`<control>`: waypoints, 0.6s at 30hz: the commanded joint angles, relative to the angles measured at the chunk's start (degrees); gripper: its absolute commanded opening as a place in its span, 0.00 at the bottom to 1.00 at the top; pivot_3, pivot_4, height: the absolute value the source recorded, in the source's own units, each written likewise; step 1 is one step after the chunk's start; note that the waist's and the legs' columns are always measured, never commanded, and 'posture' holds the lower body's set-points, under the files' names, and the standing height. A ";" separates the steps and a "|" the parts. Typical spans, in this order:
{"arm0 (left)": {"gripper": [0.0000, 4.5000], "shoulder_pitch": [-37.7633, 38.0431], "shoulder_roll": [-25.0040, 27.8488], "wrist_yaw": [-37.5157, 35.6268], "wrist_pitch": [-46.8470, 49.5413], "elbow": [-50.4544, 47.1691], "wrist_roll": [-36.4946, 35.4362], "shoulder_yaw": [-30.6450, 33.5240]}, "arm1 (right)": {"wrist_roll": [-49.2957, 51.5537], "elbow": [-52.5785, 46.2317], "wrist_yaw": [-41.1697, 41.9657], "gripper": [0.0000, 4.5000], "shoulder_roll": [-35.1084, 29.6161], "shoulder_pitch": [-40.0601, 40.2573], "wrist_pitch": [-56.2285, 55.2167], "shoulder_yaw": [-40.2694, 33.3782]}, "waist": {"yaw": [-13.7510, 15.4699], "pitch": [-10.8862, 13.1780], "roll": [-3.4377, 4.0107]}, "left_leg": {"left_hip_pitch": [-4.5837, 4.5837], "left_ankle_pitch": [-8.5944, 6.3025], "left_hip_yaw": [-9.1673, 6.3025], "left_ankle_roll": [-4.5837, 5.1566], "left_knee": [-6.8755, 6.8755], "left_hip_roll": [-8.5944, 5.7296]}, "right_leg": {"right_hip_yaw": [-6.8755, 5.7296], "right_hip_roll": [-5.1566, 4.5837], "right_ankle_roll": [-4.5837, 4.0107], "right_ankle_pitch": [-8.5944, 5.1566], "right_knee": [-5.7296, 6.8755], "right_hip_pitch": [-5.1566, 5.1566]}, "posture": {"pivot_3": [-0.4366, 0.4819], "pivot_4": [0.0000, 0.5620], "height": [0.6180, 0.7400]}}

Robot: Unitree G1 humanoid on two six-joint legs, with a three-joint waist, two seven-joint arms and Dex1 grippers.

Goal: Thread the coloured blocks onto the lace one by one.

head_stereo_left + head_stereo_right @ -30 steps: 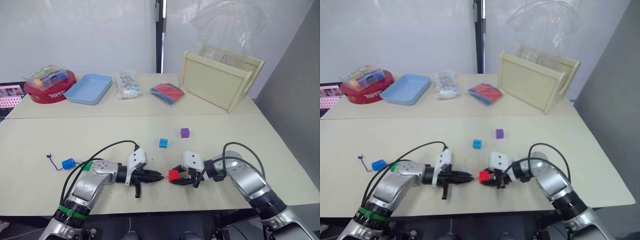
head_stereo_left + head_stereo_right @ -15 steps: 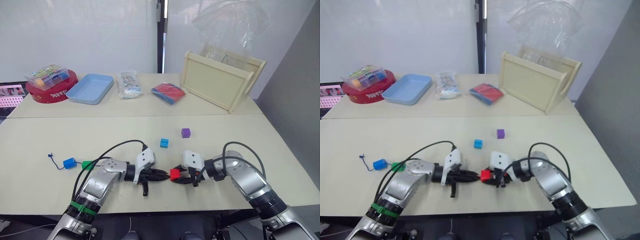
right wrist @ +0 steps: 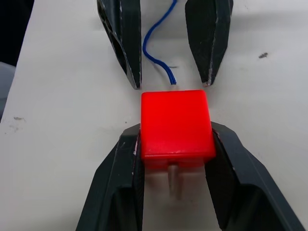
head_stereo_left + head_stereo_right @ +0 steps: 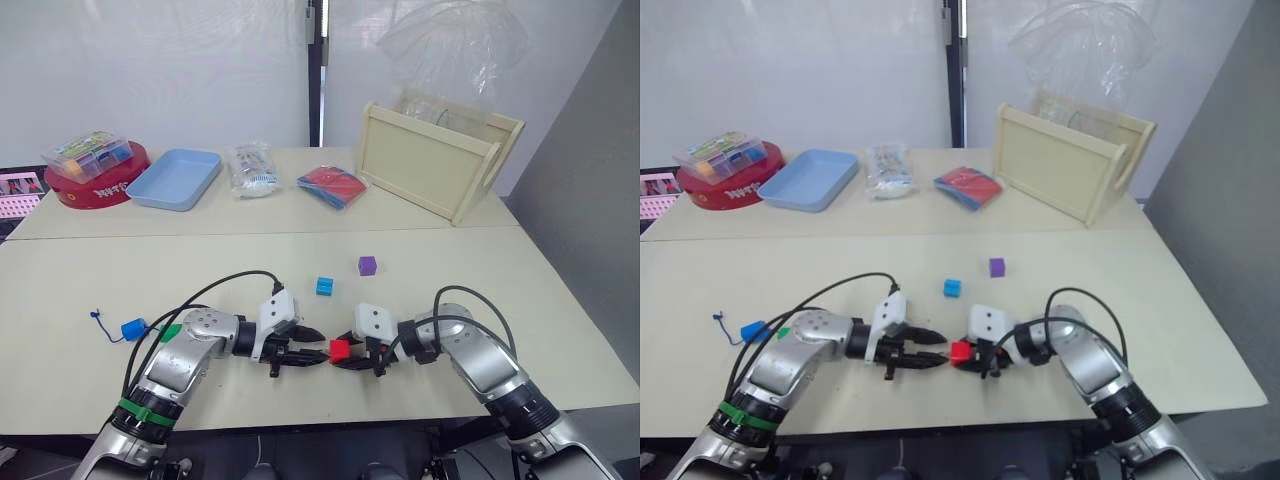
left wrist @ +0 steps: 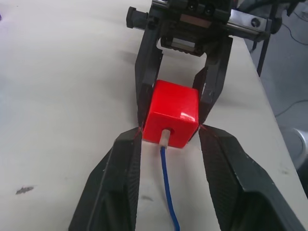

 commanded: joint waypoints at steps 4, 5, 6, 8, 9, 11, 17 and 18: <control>0.42 0.54 2.43 -0.53 -4.83 1.14 1.42 0.57 | -0.28 -0.02 -0.15 0.26 0.47 0.57 -0.01 1.86 | 0.03 0.00 0.00 | 0.01 0.00 0.00 0.00 0.00 0.00 | 0.00 0.00 0.00 0.00 0.00 0.00 | 0.48 0.27 1.00; 0.42 0.86 2.77 -1.01 -4.92 1.29 1.31 0.33 | -0.29 0.10 -0.19 0.26 0.47 0.47 0.01 1.80 | 0.01 0.00 0.00 | 0.01 0.00 0.00 0.00 0.00 0.00 | 0.00 0.00 0.00 0.00 0.00 0.00 | 0.48 0.27 1.00; 0.42 1.30 3.09 -1.41 -4.88 1.20 1.22 0.11 | -0.30 0.18 -0.23 0.26 0.43 0.41 0.04 1.72 | -0.02 0.00 0.00 | 0.01 0.00 0.00 0.00 0.00 0.00 | 0.00 0.01 0.00 0.00 0.00 0.00 | 0.48 0.27 1.00; 0.42 1.95 3.40 -1.81 -4.77 0.92 0.95 0.00 | -0.31 0.32 -0.23 0.26 0.33 0.28 0.09 1.61 | 0.00 0.00 0.00 | 0.02 0.00 0.00 0.01 -0.01 0.01 | 0.00 0.01 0.00 0.00 0.00 0.00 | 0.48 0.27 1.00; 0.42 2.24 3.45 -1.82 -4.47 0.57 0.59 0.22 | -0.33 0.35 -0.25 0.26 0.24 0.26 0.13 1.54 | 0.01 0.00 0.00 | 0.01 0.00 0.00 0.00 -0.02 0.01 | 0.00 0.01 0.00 0.00 0.00 0.00 | 0.48 0.27 1.00; 0.42 2.63 3.63 -1.99 -3.90 0.02 0.03 0.68 | -0.39 0.44 -0.28 0.26 0.12 0.25 0.18 1.45 | 0.02 0.00 0.00 | 0.01 0.00 0.00 0.00 -0.02 0.01 | 0.00 0.01 0.00 0.00 0.00 0.00 | 0.48 0.27 1.00; 0.42 3.02 4.69 -1.57 -6.09 1.72 2.57 0.04 | -0.41 0.38 -0.57 0.26 0.08 0.32 0.44 1.32 | 0.04 0.00 0.00 | 0.01 0.00 0.00 0.01 -0.02 0.01 | 0.00 0.01 0.00 0.00 0.00 0.00 | 0.48 0.27 1.00; 0.42 3.06 4.73 -1.44 -7.09 2.30 3.33 -0.39 | -0.32 0.24 -0.62 0.26 0.14 0.28 0.59 1.28 | 0.04 0.00 0.00 | 0.01 0.00 0.00 0.01 -0.02 0.01 | 0.00 0.01 0.00 0.00 0.00 0.00 | 0.48 0.27 1.00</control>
